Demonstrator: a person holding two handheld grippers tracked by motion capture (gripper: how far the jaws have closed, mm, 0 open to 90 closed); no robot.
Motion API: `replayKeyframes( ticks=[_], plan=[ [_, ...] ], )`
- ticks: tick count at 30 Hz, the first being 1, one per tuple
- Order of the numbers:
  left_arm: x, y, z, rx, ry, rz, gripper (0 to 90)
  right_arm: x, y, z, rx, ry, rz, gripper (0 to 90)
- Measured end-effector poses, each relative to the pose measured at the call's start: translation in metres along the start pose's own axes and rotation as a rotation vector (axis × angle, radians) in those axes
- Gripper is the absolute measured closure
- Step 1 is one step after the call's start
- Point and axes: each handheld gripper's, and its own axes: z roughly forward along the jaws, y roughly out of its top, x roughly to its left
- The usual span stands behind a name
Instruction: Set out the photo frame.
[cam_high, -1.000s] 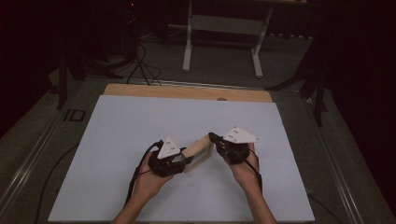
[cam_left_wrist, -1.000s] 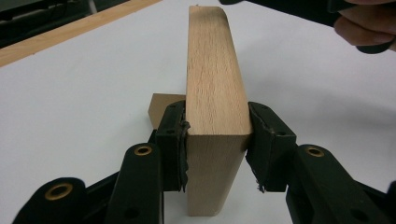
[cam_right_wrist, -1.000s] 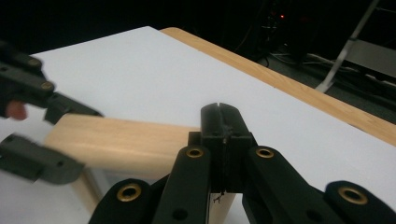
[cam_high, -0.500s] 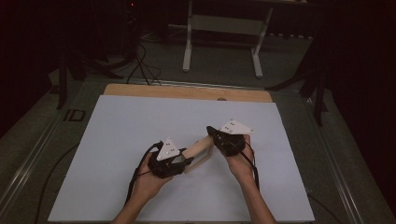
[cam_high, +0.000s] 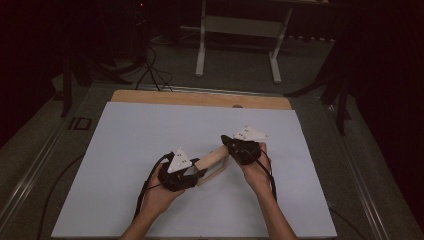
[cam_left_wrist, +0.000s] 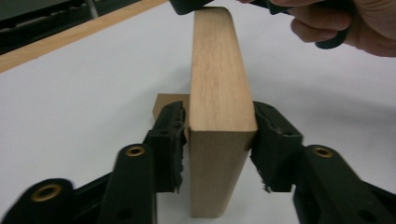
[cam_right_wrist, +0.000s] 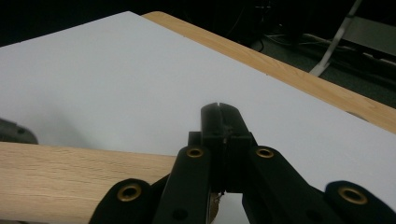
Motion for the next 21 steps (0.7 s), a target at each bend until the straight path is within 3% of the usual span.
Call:
replayKeyframes(
  ticks=[13,21],
  plan=[
    [0.0012,-0.0015,0.0017,0.030,0.061,0.011,55.4,0.0018,0.0028,-0.0049,0.048,-0.025,-0.021,90.0],
    [0.0065,-0.0023,0.0023,0.036,0.065,-0.009,56.2,0.0033,0.0017,-0.0099,0.060,-0.029,-0.016,90.0]
  ],
)
